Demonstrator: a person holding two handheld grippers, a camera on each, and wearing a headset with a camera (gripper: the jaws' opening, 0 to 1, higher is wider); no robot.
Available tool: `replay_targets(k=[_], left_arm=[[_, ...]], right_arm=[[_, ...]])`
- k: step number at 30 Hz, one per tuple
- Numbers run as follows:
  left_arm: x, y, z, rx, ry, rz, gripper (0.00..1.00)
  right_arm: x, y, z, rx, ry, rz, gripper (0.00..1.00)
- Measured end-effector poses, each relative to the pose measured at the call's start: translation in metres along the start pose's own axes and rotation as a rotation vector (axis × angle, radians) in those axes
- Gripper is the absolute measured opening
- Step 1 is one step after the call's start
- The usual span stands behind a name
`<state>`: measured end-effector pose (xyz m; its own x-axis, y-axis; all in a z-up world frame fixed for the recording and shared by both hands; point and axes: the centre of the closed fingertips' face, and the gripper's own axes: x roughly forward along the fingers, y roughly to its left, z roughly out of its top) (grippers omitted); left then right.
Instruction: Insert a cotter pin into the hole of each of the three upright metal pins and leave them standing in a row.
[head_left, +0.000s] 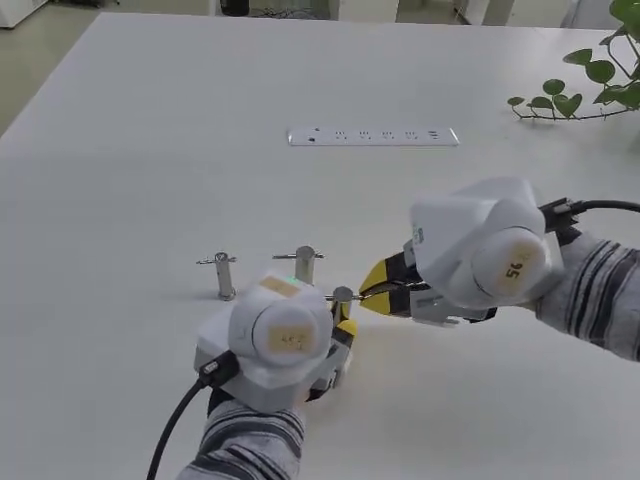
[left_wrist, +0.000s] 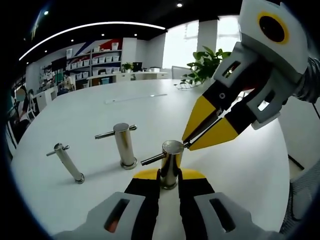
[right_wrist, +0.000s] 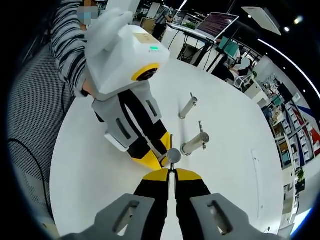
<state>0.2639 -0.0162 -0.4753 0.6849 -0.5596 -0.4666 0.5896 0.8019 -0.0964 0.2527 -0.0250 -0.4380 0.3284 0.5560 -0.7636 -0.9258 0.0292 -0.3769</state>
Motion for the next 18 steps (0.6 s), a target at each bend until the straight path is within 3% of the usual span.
replay_targets(k=[12,18], left_arm=[[0.0011,0.0003,-0.0011,0.003,0.006,0.019,0.10],[0.0021,0.0004,-0.0024,0.001,0.013,0.027,0.10]], right_arm=[[0.0013,-0.0006,0.0020,-0.047,0.005,0.000,0.00],[0.0012,-0.0009,0.0019,-0.032,0.001,0.003,0.00]])
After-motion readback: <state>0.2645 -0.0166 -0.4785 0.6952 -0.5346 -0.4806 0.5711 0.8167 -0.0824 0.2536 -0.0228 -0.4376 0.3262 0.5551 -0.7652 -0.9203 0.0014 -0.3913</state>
